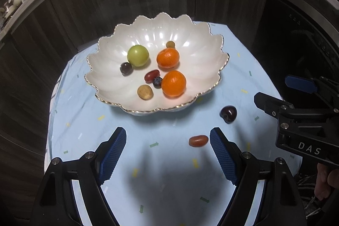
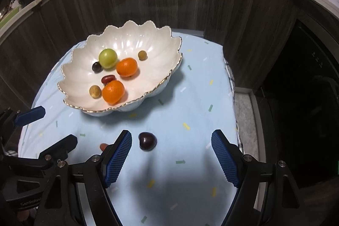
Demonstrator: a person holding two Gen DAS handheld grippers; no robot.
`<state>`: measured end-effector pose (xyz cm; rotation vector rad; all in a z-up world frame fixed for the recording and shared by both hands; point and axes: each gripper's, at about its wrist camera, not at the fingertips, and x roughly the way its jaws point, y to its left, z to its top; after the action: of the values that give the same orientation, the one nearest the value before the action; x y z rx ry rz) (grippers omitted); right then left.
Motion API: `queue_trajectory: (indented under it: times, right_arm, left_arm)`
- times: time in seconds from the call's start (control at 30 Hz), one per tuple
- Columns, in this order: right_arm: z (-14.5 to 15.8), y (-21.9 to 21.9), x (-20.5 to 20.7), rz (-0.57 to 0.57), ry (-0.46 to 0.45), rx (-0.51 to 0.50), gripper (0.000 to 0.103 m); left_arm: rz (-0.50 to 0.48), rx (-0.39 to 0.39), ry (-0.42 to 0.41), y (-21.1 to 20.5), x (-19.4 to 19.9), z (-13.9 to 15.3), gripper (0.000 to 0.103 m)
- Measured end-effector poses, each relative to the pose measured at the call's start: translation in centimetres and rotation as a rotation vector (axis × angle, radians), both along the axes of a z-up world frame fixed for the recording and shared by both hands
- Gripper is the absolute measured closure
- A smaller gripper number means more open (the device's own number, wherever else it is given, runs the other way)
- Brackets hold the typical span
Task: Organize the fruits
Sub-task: 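Withdraw both open tools from the bowl toward the remaining date and cherry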
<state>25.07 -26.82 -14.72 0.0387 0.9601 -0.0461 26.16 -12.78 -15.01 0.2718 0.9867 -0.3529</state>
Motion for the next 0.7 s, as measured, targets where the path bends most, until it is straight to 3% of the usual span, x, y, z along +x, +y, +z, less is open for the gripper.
queue_trajectory:
  times: [0.7]
  right_arm:
    - [-3.3,0.2,1.1,0.057,0.077,0.041,0.025]
  left_arm:
    - [-0.033,0.013,0.088,-1.2,-0.2,-4.2,0.023]
